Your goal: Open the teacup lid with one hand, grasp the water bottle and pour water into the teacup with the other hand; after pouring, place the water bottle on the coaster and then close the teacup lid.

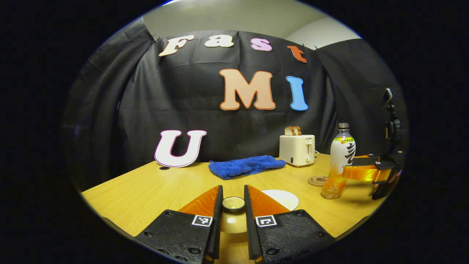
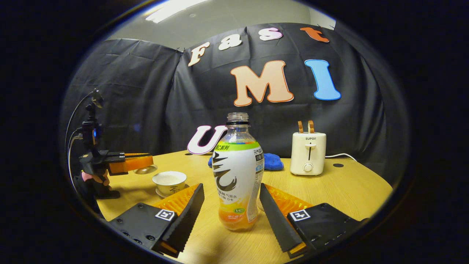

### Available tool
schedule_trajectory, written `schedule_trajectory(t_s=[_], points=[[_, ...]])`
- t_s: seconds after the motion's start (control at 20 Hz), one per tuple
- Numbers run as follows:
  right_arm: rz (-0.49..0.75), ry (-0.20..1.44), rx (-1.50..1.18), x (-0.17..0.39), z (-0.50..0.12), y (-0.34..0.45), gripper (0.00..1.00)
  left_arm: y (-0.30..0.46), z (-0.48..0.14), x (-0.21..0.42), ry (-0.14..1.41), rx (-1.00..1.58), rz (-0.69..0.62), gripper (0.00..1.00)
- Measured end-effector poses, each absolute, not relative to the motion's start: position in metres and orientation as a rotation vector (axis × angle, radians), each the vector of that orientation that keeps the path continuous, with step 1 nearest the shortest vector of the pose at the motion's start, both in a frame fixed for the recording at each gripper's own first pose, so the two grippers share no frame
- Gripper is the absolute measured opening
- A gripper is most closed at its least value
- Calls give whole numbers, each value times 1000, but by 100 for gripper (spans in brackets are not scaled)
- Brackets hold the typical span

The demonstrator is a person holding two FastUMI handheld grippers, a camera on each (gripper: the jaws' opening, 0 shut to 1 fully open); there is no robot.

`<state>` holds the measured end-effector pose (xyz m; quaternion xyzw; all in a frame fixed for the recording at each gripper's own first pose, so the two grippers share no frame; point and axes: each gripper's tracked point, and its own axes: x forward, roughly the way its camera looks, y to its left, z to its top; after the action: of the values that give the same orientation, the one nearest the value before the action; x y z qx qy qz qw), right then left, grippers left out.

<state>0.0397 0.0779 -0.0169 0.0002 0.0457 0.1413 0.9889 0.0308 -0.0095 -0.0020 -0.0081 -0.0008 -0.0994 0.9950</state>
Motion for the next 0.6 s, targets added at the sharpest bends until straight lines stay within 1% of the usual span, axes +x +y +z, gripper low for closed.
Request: schedule_trajectory(t_s=[0.35, 0.4, 0.45, 0.55, 0.6], points=[[255, 163, -17, 59, -30, 85, 93, 9, -3, 34, 1, -16, -187, 28], [250, 178, -23, 61, -32, 85, 96, 9, -3, 34, 1, -16, -188, 28], [239, 200, -28, 64, -38, 84, 93, 9, -3, 34, 1, -16, -189, 28], [235, 223, -35, 67, -40, 85, 71, 9, -3, 34, 0, -16, -191, 28], [234, 226, -43, 68, -40, 86, 70, 9, -3, 34, 0, -16, -190, 28]])
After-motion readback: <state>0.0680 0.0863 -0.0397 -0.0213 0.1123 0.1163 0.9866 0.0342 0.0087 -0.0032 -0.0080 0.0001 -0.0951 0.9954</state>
